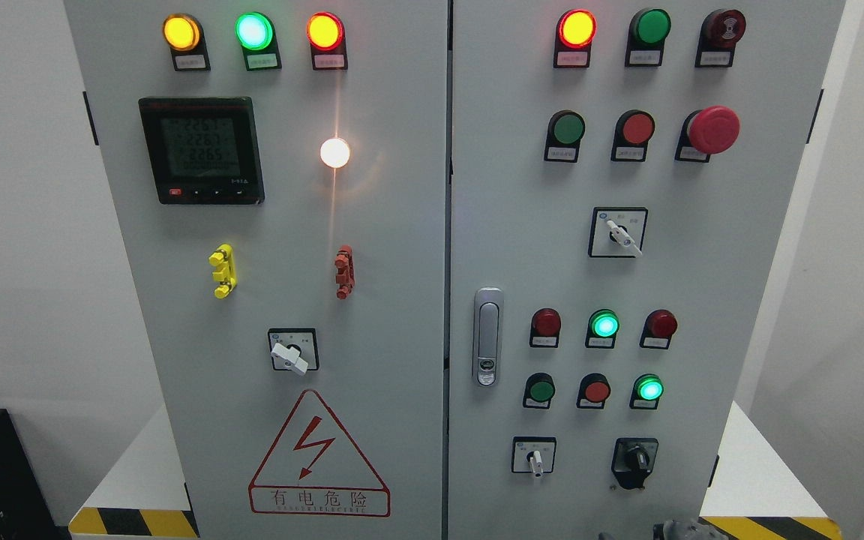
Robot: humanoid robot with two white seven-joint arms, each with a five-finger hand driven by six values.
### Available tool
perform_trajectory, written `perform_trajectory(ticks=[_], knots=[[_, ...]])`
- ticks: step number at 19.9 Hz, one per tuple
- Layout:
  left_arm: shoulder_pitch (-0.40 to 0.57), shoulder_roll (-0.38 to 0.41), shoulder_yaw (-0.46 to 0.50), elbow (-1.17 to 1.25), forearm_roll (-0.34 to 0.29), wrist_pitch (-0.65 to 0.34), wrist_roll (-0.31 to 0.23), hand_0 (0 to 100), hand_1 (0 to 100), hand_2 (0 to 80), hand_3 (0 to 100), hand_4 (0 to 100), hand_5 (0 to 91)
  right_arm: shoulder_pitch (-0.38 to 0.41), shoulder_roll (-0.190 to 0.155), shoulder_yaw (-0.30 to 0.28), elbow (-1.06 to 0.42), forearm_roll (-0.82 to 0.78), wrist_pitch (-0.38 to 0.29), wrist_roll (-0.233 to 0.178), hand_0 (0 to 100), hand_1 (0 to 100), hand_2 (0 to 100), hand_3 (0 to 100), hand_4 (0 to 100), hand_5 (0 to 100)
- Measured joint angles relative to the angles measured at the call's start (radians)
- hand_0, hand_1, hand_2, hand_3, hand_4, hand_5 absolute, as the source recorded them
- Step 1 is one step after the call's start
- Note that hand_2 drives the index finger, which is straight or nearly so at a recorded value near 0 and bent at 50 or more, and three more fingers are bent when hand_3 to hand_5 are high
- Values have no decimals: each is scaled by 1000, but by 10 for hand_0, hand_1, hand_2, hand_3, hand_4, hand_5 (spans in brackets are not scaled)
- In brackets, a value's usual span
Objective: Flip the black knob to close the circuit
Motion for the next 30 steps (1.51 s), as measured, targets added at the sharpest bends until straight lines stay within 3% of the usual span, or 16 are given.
perform_trajectory(ticks=[30], knots=[[0, 0, 0, 0, 0, 0, 0, 120, 556, 0, 0, 0, 0, -75, -13, -11, -44, -13, 55, 60, 0, 0, 928, 1000, 939, 967]])
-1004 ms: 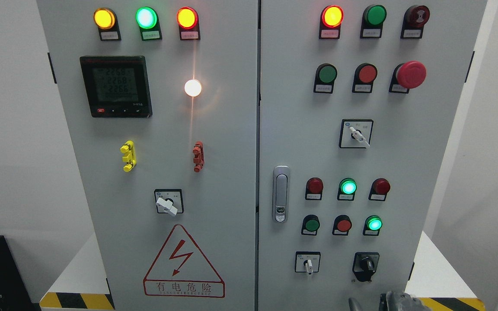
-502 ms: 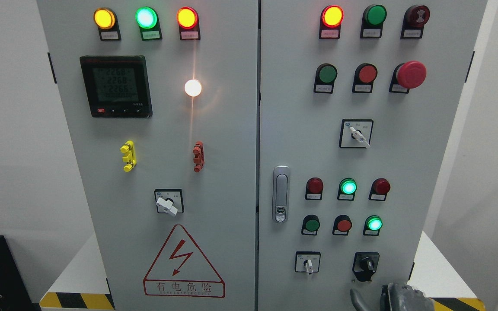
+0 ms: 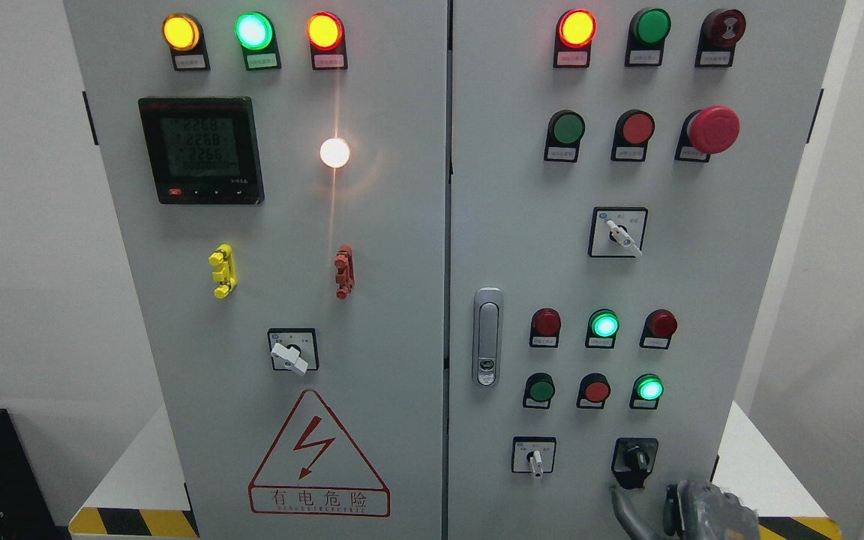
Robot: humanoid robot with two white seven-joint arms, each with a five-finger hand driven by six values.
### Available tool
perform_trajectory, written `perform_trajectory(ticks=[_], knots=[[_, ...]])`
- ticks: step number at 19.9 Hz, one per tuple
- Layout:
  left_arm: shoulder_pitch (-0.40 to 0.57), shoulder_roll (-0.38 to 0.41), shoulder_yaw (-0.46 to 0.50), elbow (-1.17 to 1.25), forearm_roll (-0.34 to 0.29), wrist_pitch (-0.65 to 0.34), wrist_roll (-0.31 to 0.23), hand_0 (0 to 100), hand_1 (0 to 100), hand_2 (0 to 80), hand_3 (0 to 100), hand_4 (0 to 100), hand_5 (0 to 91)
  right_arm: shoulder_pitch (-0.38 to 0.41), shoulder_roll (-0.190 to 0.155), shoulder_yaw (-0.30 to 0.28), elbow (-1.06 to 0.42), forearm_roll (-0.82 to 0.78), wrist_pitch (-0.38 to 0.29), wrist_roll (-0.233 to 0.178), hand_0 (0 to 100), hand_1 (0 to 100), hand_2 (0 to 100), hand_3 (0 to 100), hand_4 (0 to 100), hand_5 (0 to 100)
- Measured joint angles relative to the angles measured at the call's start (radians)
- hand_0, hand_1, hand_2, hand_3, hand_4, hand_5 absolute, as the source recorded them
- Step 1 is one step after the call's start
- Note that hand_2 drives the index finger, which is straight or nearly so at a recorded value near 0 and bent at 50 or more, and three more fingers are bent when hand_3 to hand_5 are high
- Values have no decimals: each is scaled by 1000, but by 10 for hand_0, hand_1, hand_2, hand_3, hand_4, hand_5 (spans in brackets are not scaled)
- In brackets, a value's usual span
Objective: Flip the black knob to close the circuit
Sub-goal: 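Raise the right hand up to the small black rotary knob, then grip the black knob with the right hand and twist it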
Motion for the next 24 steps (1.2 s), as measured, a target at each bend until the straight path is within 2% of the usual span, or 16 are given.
perform_trajectory(ticks=[15, 24], knots=[[0, 0, 0, 0, 0, 0, 0, 120, 556, 0, 0, 0, 0, -15, -16, 0, -7, -1, 4, 5, 0, 0, 927, 1000, 941, 968], [0, 0, 0, 0, 0, 0, 0, 120, 556, 0, 0, 0, 0, -18, -42, 3, 3, 0, 14, -1, 0, 0, 927, 1000, 944, 970]])
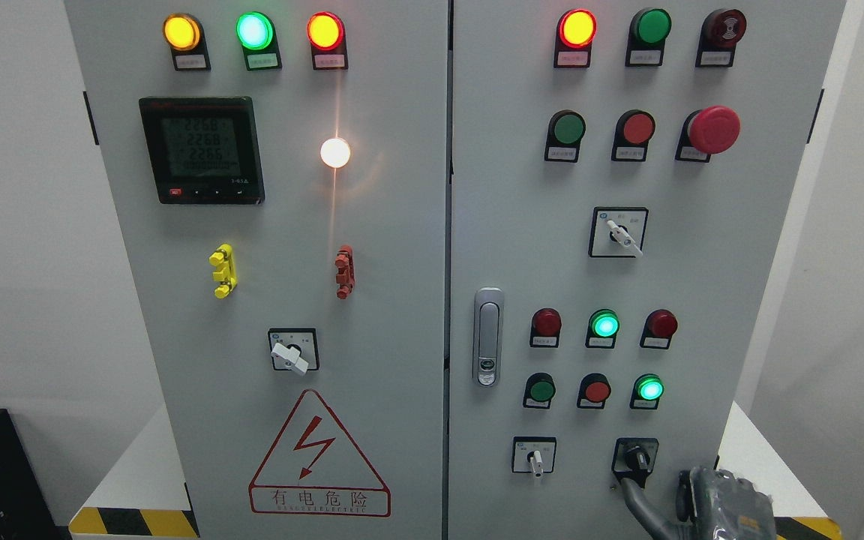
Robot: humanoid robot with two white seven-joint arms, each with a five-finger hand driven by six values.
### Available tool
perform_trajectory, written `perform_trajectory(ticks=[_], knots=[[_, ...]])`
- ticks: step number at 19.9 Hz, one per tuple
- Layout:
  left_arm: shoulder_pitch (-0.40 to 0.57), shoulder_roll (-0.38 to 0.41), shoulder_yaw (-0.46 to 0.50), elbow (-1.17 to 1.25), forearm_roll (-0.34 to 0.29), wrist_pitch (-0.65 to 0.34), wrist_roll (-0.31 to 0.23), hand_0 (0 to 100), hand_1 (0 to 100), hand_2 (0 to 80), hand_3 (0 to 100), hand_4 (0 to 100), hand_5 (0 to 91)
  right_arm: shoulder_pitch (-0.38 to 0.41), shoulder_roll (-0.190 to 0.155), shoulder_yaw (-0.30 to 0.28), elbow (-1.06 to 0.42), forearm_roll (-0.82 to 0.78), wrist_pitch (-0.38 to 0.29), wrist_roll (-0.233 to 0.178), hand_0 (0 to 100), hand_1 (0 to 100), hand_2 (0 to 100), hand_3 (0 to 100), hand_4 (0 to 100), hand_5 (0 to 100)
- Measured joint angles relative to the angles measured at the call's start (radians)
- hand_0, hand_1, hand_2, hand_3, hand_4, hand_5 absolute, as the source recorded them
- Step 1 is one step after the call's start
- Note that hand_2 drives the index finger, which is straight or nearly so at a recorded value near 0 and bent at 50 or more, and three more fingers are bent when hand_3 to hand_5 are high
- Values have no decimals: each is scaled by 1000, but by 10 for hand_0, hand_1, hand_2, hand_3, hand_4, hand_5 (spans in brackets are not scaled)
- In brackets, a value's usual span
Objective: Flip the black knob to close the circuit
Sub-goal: 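Grip the black knob with the right hand and twist it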
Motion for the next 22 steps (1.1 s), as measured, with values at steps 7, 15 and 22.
perform_trajectory(ticks=[7, 15, 22], knots=[[0, 0, 0, 0, 0, 0, 0, 120, 556, 0, 0, 0, 0, -4, -11, -6, 8, -2, 1, 0, 0, 0, 928, 1000, 946, 970], [0, 0, 0, 0, 0, 0, 0, 120, 556, 0, 0, 0, 0, -17, -17, -19, 17, -7, 1, -4, 0, 0, 928, 1000, 947, 972], [0, 0, 0, 0, 0, 0, 0, 120, 556, 0, 0, 0, 0, -26, -19, -26, 22, -10, 1, -2, 0, 0, 929, 1000, 948, 973]])
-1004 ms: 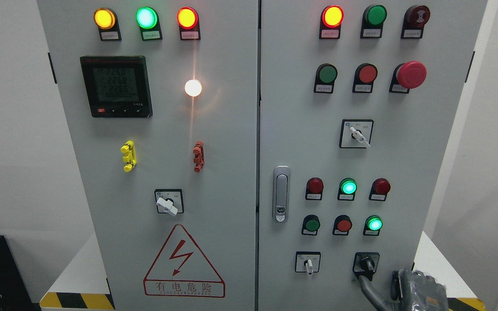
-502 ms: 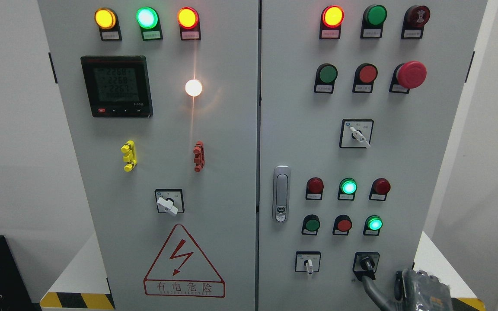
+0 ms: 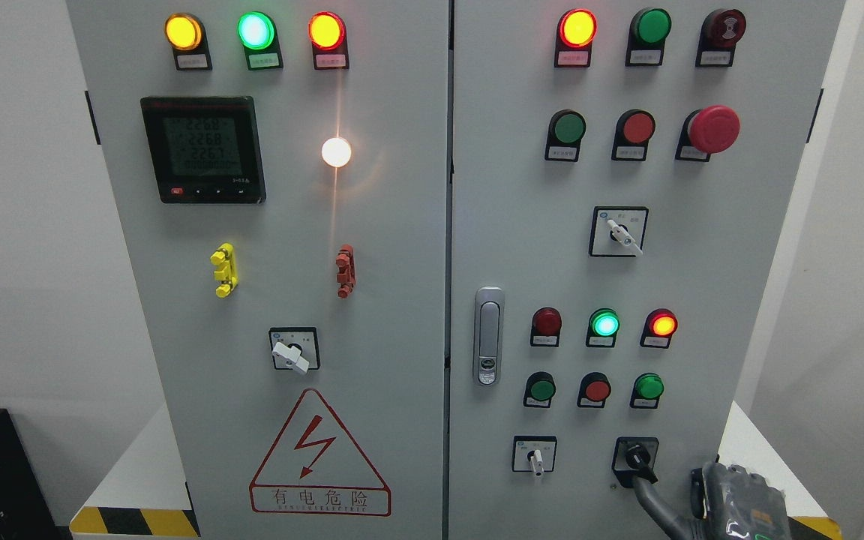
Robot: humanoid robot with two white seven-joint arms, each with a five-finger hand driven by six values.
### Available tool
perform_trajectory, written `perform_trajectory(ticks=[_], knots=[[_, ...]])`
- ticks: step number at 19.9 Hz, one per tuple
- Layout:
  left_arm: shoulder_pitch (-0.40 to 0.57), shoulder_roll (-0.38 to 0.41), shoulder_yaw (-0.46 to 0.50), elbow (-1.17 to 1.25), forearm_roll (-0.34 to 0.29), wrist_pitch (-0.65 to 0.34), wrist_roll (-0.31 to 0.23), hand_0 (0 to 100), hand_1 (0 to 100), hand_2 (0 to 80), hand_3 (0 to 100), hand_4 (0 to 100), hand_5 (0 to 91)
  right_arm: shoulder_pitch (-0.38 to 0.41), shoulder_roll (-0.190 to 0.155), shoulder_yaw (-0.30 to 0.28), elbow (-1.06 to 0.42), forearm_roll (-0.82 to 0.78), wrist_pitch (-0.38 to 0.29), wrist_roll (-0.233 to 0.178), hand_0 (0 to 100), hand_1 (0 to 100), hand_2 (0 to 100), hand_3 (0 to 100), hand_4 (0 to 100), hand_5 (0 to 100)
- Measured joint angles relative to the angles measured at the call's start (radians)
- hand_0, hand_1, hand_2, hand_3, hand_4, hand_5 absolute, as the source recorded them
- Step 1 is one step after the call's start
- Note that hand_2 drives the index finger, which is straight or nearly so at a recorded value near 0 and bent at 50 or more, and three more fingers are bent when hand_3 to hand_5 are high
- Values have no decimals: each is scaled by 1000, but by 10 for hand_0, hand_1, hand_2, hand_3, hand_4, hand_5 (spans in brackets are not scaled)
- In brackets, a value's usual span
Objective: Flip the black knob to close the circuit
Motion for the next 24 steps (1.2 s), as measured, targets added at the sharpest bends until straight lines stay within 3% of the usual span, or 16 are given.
perform_trajectory(ticks=[24], knots=[[0, 0, 0, 0, 0, 0, 0, 120, 556, 0, 0, 0, 0, 7, -3, -5, -19, -38, 0, 5, 0, 0, 931, 1000, 950, 974]])
